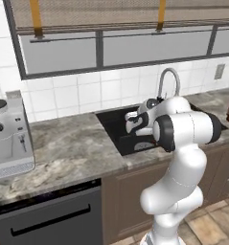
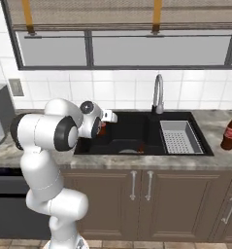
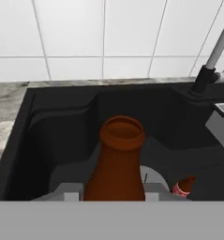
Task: Place the large bottle from the dining counter next to the other large bottle outside the sink, and place the small bottle from the dining counter next to the other small bottle inside the sink.
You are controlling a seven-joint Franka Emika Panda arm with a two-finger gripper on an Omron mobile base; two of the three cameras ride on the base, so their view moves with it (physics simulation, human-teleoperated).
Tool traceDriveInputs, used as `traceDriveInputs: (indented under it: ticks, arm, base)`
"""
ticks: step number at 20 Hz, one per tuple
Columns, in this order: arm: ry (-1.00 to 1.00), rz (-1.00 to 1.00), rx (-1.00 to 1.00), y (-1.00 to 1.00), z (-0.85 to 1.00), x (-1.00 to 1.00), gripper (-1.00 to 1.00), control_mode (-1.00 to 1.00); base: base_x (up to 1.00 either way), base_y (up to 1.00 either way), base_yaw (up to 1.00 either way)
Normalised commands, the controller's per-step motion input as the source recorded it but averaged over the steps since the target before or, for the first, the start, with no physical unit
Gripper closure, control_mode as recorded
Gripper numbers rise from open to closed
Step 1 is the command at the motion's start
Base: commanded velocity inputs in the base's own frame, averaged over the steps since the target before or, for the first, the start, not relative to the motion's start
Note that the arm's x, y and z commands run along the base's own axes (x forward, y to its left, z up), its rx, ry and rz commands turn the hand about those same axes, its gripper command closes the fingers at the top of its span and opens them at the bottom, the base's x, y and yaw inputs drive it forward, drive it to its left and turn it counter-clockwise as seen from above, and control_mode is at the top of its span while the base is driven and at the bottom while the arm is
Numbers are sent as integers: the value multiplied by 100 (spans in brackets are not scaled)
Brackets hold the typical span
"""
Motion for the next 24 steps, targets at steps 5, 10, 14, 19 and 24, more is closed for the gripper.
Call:
traceDriveInputs:
  ticks: [5, 10, 14, 19, 24]
  arm:
    - [0, 0, 0, 0, 0, 0, 100, 100]
    - [0, 0, 0, 0, 0, 0, 100, 100]
    - [0, 0, 0, 0, 0, 0, 100, 100]
    - [0, 0, 0, 0, 0, 0, 100, 100]
    - [0, 0, 0, 0, 0, 0, 100, 100]
  base:
    - [0, -7, 24]
    - [0, -22, 20]
    - [0, -52, 13]
    - [0, -56, 11]
    - [0, -31, 12]
